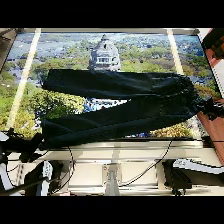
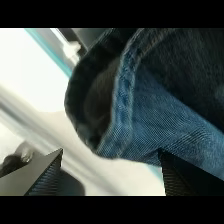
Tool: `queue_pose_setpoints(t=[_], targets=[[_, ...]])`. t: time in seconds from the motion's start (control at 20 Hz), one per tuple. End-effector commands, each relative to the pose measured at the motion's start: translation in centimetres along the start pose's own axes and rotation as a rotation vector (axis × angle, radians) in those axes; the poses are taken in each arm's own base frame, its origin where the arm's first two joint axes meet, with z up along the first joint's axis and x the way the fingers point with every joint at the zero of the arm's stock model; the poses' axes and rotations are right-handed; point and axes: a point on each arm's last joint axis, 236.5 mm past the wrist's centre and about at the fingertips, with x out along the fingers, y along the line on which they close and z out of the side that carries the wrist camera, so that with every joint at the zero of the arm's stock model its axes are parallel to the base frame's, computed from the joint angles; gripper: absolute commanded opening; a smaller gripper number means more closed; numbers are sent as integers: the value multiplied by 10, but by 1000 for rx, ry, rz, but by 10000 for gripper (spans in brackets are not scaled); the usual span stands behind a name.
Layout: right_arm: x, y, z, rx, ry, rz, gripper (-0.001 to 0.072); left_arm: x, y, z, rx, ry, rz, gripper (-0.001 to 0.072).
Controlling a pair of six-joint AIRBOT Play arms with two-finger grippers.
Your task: Fold the clothes and pants, and hang the long-sleeved shirts on hangers.
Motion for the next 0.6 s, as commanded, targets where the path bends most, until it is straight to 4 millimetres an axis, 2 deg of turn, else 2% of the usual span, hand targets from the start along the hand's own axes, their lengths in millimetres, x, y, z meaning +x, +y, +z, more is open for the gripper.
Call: queue_pose_setpoints(t=[0.0, 0.05, 0.15, 0.25, 0.4, 0.45, 0.5, 0.55], targets=[[0, 1, 0, -1, 2, 2, 56, 6, -2, 8, -37, -37, -13, 686], [0, 1, 0, -1, 2, 2, 55, 6, -1, 11, -36, -51, -12, 678], [0, 1, 0, -1, 2, 2, 56, 5, -3, 21, -35, -92, -21, 570], [0, 2, -2, -1, 8, 4, 56, 5, -11, 23, -56, -101, -53, 571], [0, 2, -4, -1, 16, 8, 56, 4, -23, 21, -68, -87, -104, 580], [0, 2, -4, -1, 16, 8, 56, 4, -23, 21, -68, -90, -105, 669], [0, 2, -4, -1, 16, 8, 56, 4, -23, 22, -69, -95, -107, 704], [0, 2, -4, -1, 16, 8, 56, 4, -23, 24, -69, -101, -108, 704]])
